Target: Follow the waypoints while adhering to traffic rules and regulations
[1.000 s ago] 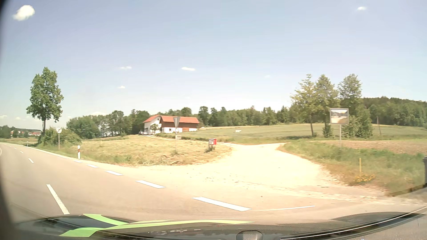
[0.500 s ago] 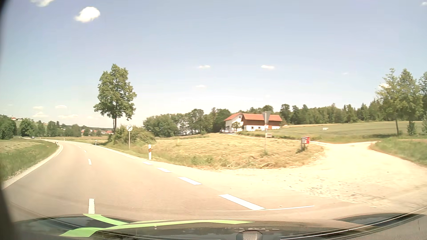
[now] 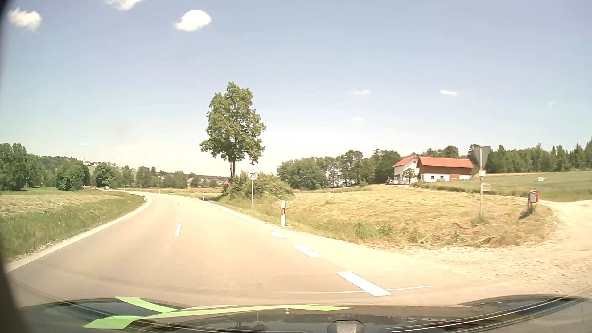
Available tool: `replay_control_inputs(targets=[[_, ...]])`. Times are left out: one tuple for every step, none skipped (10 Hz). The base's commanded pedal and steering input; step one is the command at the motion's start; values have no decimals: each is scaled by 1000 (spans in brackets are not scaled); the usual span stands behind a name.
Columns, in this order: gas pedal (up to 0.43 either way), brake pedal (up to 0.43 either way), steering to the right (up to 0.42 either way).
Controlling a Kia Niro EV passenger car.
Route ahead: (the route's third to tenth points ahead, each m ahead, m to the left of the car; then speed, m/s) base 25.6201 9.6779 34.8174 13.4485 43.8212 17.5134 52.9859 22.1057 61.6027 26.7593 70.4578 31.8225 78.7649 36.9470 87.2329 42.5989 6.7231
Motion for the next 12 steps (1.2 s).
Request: replay_control_inputs(targets=[[429, 0, -205], [429, 0, -204], [441, 0, -199], [441, 0, -190], [441, 0, -169], [441, 0, -148], [441, 0, -133], [441, 0, -109], [441, 0, -90], [441, 0, -75], [441, 0, -63], [441, 0, -56]])
